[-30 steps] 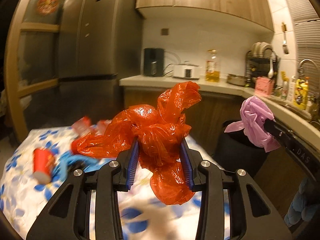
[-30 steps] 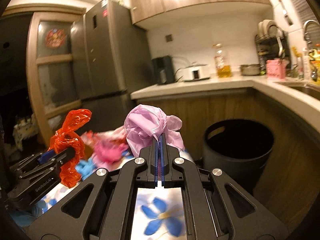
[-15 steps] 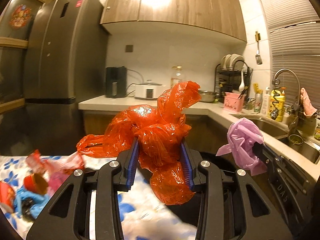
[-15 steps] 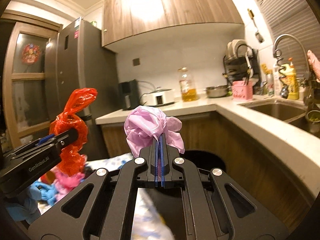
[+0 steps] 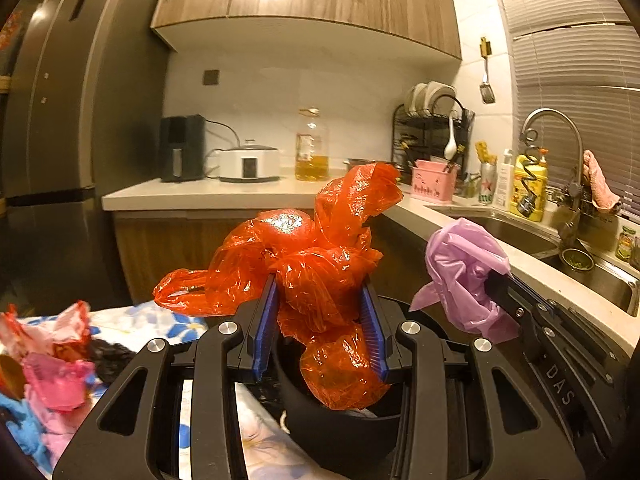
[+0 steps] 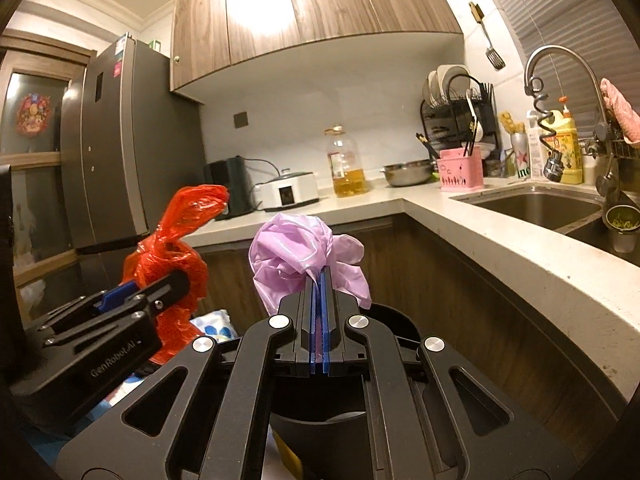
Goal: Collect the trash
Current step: 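Carry the orange and purple bags in both tools over the black bin, then open both tools to drop the bags into the black bin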
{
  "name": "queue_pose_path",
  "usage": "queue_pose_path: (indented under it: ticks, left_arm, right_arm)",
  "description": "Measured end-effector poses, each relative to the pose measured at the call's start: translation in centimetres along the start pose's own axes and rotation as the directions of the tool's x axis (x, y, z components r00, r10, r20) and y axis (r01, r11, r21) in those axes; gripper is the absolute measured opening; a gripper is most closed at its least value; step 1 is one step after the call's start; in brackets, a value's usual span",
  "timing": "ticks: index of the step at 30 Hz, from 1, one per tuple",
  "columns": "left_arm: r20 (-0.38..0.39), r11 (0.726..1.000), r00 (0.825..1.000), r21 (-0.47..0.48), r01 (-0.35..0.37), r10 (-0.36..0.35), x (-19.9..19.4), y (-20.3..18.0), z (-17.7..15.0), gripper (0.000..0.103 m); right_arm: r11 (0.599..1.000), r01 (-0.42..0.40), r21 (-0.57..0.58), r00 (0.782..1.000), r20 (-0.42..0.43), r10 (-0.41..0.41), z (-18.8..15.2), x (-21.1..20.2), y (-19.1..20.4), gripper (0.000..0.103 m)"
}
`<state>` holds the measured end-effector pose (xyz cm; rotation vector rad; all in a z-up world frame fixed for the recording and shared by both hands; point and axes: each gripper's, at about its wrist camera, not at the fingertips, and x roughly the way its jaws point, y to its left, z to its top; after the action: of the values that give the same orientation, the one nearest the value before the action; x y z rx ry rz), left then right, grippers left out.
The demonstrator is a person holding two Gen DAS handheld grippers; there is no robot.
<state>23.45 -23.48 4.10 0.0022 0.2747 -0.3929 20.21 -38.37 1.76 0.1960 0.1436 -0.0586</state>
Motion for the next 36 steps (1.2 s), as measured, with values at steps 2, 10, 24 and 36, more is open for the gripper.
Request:
queue_pose_path:
  ticks: [2,10,24,36]
  left_arm:
    - [-0.005,1.0,1.0,0.006,0.013,-0.013,0.8,-0.4,-0.1,0.039]
    - [-0.033,0.999,0.999,0.011,0.044,-0.044,3.2,-0.9,-0.5,0.04]
    - [-0.072,0.997,0.994,0.007,0.079,-0.079,5.7,-0.3,-0.9,0.046]
    - [-0.113,0.997,0.991,-0.038,0.064,-0.068,6.8,1.2,-1.5,0.069]
  right_arm:
    - [1.0,0.001,0.002,1.0,-0.005,-0.001,0.0,0.3,-0.2,0.002]
    - [1.0,-0.004,0.001,1.0,-0.021,0.004,-0.2,1.8,-0.8,0.002]
    - [1.0,-0.007,-0.003,0.998,-0.055,0.007,-0.6,3.8,-1.0,0.004]
    - [1.0,0.021,0.014,0.997,-0.073,-0.02,-1.1,4.3,-1.8,0.044]
